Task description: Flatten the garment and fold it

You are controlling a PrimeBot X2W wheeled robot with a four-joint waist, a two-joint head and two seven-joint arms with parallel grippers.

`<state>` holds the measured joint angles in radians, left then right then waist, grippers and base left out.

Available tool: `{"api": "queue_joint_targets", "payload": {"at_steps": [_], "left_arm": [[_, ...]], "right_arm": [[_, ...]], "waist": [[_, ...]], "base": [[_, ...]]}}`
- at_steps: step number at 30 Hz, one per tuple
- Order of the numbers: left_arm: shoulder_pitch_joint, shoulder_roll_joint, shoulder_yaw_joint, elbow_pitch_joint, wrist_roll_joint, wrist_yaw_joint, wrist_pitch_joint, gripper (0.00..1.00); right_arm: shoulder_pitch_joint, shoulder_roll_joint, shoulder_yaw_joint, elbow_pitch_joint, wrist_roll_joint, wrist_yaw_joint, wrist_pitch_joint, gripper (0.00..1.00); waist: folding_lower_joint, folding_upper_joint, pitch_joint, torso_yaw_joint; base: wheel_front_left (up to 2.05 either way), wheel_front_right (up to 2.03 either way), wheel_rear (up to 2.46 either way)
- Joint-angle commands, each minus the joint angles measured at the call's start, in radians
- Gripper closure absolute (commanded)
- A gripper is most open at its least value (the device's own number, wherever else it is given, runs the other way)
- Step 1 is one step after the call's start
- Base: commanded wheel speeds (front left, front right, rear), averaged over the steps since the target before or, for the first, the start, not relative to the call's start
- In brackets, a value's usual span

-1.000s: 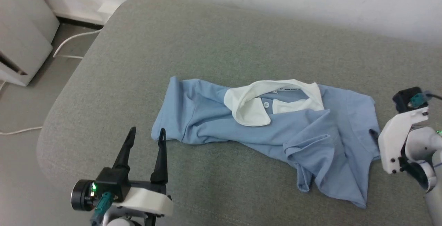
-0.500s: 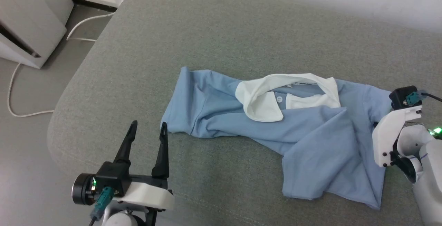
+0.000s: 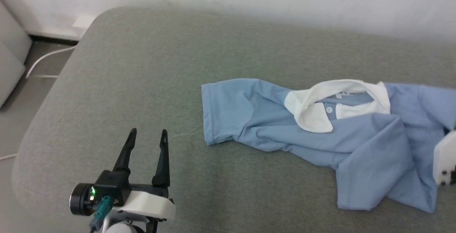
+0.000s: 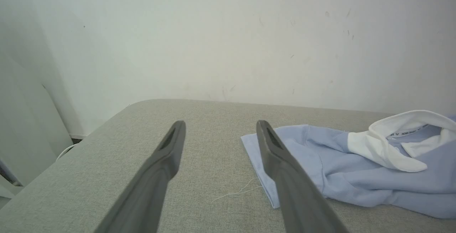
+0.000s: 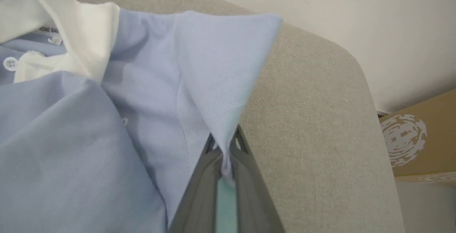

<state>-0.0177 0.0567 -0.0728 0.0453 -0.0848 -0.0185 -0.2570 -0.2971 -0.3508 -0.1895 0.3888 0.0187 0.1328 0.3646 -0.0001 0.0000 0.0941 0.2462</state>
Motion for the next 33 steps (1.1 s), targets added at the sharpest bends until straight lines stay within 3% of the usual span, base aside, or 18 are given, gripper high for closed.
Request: {"api": "queue_joint_targets", "payload": {"at_steps": [1, 2, 3, 4, 10, 14, 22, 33], "left_arm": [[0.010, -0.004, 0.002, 0.000, 0.012, -0.012, -0.005, 0.00], [0.011, -0.004, 0.000, 0.003, 0.013, -0.016, -0.005, 0.00], [0.010, -0.004, -0.003, 0.007, 0.014, -0.020, -0.005, 0.00], [0.009, -0.004, -0.009, 0.012, 0.017, -0.024, -0.005, 0.00], [-0.004, -0.004, -0.045, 0.057, 0.012, -0.053, -0.005, 0.00], [-0.037, 0.015, -0.121, 0.133, 0.022, -0.087, 0.037, 0.00], [-0.199, 0.059, -0.252, 0.266, 0.029, -0.109, 0.225, 0.00], [-0.394, 0.117, -0.320, 0.484, 0.065, -0.111, 0.358, 0.00]], "right_arm": [[0.032, 0.019, -0.008, -0.009, -0.009, -0.002, 0.012, 1.00], [0.052, 0.031, -0.013, -0.013, -0.010, -0.002, 0.019, 1.00], [0.067, 0.039, -0.011, -0.018, -0.013, -0.002, 0.014, 0.43], [0.077, 0.044, -0.016, -0.020, -0.020, -0.002, 0.003, 0.00], [0.104, 0.099, -0.015, -0.098, -0.042, -0.002, -0.128, 0.00], [0.158, 0.141, -0.002, -0.211, -0.011, -0.002, -0.182, 0.00], [0.283, 0.238, 0.020, -0.398, 0.035, -0.002, -0.183, 0.00], [0.290, 0.277, 0.036, -0.423, 0.039, -0.002, -0.184, 0.00]], "waist": [[0.0001, 0.0000, -0.025, -0.050], [0.0001, 0.0000, -0.024, -0.059], [0.0001, 0.0000, -0.022, -0.066], [0.0001, 0.0000, -0.021, -0.073], [0.0001, 0.0000, -0.023, -0.122], [0.0001, 0.0000, -0.012, -0.162], [0.0001, 0.0000, 0.064, -0.250], [0.0001, 0.0000, 0.155, -0.335]], "base": [[0.00, 0.00, 0.00], [0.00, 0.00, 0.00], [0.00, 0.00, 0.00], [0.00, 0.00, 0.00], [0.00, 0.00, 0.00], [0.00, 0.00, 0.00], [0.00, 0.00, 0.00], [0.00, 0.00, 0.00]]}}
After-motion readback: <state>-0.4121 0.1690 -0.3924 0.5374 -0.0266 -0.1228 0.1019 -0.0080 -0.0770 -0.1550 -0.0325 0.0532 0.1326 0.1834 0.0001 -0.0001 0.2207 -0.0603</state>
